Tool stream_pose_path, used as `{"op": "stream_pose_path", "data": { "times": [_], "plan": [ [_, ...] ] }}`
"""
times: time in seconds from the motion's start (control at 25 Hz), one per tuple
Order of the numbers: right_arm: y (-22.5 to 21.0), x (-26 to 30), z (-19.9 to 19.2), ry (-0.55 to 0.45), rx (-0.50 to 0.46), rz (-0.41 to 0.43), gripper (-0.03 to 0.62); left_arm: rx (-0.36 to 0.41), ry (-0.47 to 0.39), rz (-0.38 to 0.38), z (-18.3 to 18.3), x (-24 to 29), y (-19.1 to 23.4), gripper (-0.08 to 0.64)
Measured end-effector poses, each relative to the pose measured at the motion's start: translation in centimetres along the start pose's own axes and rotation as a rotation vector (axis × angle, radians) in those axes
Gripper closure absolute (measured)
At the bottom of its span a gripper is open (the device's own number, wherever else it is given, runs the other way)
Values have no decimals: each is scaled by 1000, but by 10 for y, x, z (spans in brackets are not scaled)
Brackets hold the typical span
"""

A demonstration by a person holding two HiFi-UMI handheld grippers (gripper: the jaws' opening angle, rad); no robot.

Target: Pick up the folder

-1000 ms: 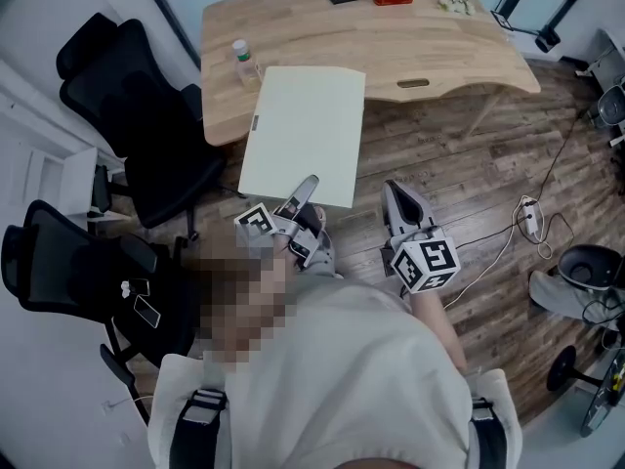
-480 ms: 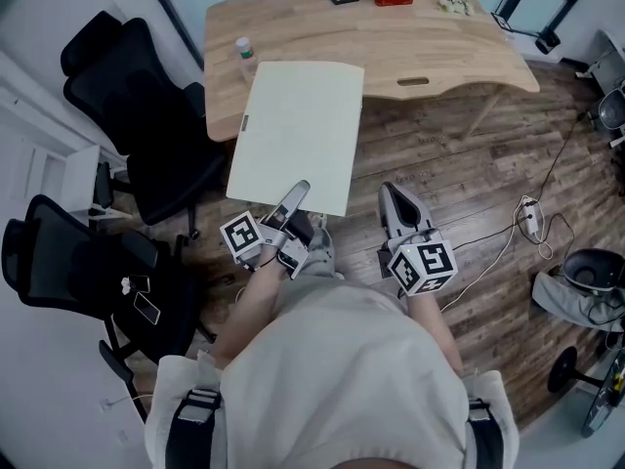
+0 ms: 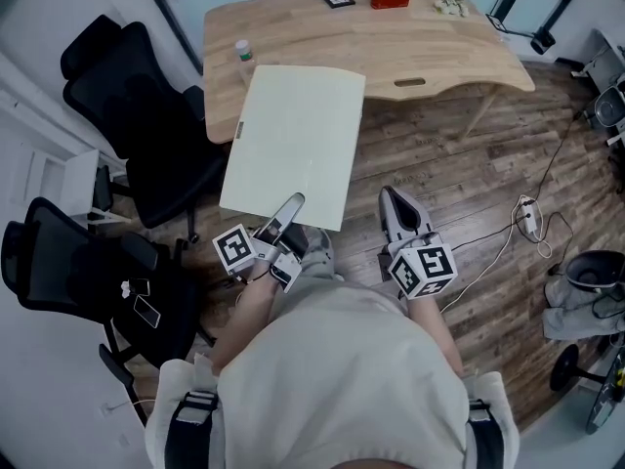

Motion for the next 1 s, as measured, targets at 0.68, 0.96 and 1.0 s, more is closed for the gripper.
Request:
{"op": "stream_pose_path", "data": {
  "times": [0.68, 0.96, 1.0],
  "plan": [
    [12, 1, 2, 2, -61, 18, 575, 5, 8, -5, -2, -8, -4, 267],
    [13, 3, 1, 10, -58, 25, 575, -1, 9, -4, -1, -7, -2, 267],
    [13, 3, 0, 11, -60, 24, 575, -2, 9, -5, -1, -7, -2, 267]
  ]
}}
Point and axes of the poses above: the fingertips, and each gripper's own axes: x forward along the fingers, y to its left, z out of its top, the point moved 7 cm from there along -x, backward along the fingers, and after that the axes turned 10 degrees about y, right-handed, at the moved point
